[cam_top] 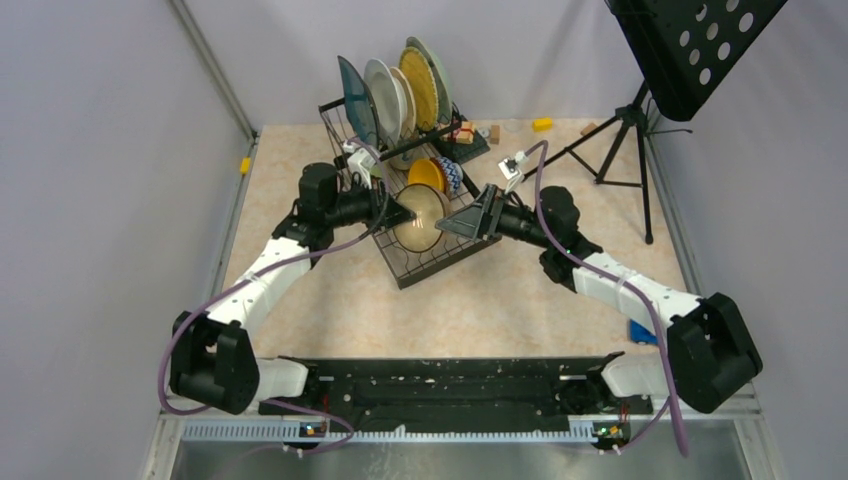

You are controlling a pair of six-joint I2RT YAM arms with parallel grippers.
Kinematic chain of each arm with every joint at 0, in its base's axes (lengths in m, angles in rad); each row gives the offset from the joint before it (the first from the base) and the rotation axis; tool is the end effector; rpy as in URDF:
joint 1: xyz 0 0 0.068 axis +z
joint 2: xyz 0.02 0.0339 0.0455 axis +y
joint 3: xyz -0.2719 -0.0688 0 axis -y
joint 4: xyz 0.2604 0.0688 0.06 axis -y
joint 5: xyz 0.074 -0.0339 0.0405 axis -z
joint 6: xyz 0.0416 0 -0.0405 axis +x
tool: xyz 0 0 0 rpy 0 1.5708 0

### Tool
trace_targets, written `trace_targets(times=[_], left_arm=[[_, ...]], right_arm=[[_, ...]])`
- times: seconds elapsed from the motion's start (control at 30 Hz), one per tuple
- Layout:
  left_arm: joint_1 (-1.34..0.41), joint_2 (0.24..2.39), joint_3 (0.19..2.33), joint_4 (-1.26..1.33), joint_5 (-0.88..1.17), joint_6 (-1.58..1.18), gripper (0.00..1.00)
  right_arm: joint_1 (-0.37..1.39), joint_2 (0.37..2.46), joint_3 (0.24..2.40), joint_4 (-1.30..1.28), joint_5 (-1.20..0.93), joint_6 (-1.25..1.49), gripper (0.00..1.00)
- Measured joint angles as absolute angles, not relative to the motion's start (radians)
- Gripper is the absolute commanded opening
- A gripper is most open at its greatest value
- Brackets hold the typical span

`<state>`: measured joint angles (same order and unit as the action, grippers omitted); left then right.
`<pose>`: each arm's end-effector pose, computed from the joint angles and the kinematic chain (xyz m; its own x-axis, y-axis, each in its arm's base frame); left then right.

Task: Load the mixed dishes into the dish rack
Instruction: Insert the bowl into the dish rack.

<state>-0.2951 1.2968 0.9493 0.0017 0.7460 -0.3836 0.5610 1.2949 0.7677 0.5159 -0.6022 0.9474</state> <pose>0.2884 -0.1172 0.3076 -0.6093 -0.1021 -0.7863 0.6432 0.5163 -0.5654 0.2495 0.1846 0.2947 -0.7509 0.3183 -0.5786 -0.5282 0.2363 0.8156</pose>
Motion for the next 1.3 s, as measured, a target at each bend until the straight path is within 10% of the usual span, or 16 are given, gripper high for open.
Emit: trace_targets(times=[0.53, 0.73, 1.3], left_arm=[[-0.294, 1.293, 0.916, 0.107, 0.773, -0.444, 0.0], [-0.292, 1.293, 0.893, 0.136, 0.776, -0.477, 0.0], [-0.287, 1.293, 0.88, 0.163, 0.78, -0.496, 0.0]], right_arm=[[0.561, 1.294, 0.767, 0.554, -0.609, 0.984, 0.89], [0.561, 1.311, 0.767, 0.588, -0.632, 0.995, 0.74], [0.561, 1.308, 0.841, 0.44, -0.627, 0.863, 0.91]])
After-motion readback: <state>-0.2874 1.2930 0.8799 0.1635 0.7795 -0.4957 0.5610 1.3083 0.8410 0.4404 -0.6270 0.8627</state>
